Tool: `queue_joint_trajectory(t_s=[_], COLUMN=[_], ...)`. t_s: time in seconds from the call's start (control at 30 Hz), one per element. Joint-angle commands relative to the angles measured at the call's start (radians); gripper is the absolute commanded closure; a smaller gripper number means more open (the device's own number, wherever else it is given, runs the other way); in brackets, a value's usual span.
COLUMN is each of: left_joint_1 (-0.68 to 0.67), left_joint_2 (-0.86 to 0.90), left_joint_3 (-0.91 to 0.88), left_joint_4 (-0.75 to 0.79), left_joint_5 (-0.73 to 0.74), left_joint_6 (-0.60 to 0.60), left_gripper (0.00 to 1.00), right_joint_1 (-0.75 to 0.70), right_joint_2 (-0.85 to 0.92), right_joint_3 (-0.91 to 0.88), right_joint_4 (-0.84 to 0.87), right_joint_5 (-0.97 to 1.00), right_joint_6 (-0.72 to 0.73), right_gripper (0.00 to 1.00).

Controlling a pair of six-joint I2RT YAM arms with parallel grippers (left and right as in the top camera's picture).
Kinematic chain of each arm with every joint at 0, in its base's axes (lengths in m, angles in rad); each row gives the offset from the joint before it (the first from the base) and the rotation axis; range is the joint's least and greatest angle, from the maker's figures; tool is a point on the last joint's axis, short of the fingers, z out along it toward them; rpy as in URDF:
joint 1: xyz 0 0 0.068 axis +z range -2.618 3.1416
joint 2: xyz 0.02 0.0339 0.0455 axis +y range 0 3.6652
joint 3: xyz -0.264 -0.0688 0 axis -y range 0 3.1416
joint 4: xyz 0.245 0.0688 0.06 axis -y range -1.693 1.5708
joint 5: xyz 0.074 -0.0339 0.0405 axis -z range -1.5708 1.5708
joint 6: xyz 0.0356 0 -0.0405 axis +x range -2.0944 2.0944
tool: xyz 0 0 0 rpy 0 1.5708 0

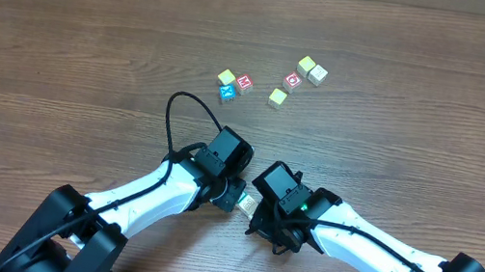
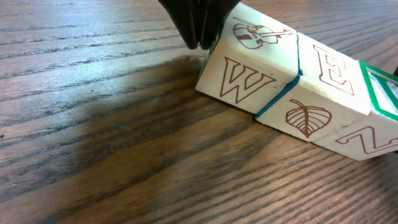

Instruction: Flip 3 blocks

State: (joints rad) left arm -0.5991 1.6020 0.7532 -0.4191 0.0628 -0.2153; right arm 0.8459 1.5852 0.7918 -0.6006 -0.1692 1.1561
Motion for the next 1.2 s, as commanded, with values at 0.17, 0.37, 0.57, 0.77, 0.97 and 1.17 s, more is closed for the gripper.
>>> queue_joint_trajectory(t_s=[0.17,0.37,0.57,0.77,0.97,1.17], left_joint_1=[-0.01,-0.01,-0.01,-0.01,-0.01,-0.01], left_joint_2=[0.013,0.013,0.013,0.013,0.013,0.015], left_joint_3=[-0.003,-0.003,-0.003,-0.003,-0.005,-0.006], left_joint_4=[0.008,0.008,0.013,0.02,0.019,0.019], left_joint_5=[0.083,0.032,0.023,0.022,0.011,0.007], left_joint_6=[0.082,0.082,0.085,0.085,0.089,0.097], left_gripper=[0.96,0.96,0.96,0.96,0.96,0.96], right_joint_1=[0.012,0.012,0.012,0.012,0.012,0.012], right_joint_2=[0.003,0.003,0.013,0.036,0.059,0.059], right_joint_3=[0.011,0.011,0.011,0.011,0.011,0.011], right_joint_4=[0.038,0.025,0.023,0.022,0.026,0.023], right_joint_5=[-0.017,-0.008,-0.008,-0.009,-0.007,-0.004], right_joint_6=[0.026,0.026,0.027,0.027,0.027,0.027], right_gripper=[0.96,0.96,0.96,0.96,0.96,0.96])
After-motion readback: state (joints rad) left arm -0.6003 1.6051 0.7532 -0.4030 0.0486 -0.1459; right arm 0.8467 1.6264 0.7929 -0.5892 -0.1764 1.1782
